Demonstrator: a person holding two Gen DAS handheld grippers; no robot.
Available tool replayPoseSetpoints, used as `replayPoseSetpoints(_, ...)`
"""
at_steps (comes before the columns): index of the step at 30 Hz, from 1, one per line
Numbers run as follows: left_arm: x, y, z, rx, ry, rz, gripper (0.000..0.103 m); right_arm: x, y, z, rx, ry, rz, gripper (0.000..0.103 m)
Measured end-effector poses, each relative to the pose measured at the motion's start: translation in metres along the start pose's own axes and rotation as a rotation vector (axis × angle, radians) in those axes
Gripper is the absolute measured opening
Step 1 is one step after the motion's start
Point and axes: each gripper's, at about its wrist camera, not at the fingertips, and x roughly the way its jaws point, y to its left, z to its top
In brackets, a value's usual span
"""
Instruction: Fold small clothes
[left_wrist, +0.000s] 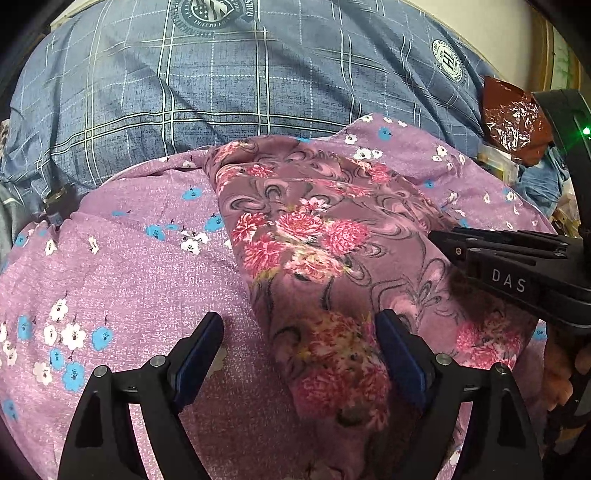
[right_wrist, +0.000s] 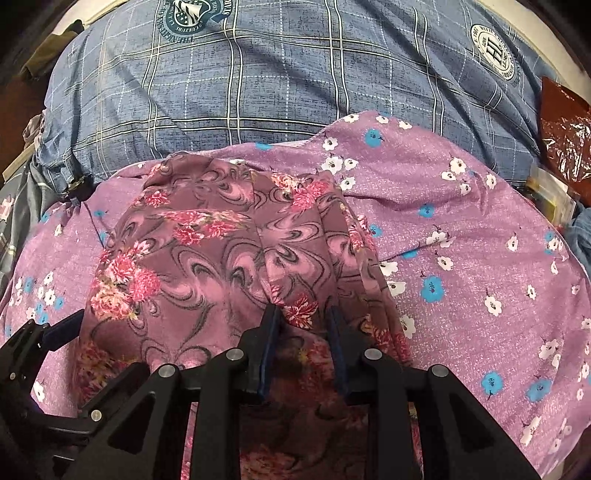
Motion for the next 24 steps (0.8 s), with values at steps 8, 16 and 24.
replayPoseSetpoints(8, 0.003, 0.002, 0.001, -0.013, 0.008, 0.002, 0.089, 0.0, 0.001, -0.002, -0.007, -0.004, -0.002, 0.027)
replayPoseSetpoints(16, 0.002, 0.004, 0.003, -0.036, 0.021, -0.003, 0.089, 0.001, 0.002, -0.004, -0.021, -0.006, -0.008, 0.027)
replayPoseSetpoints(24, -0.03, 0.015, 0.015, -0.045, -0.068, -0.004, 0.087, -0.003, -0.01, -0.002, 0.016, 0.002, 0.067, 0.028)
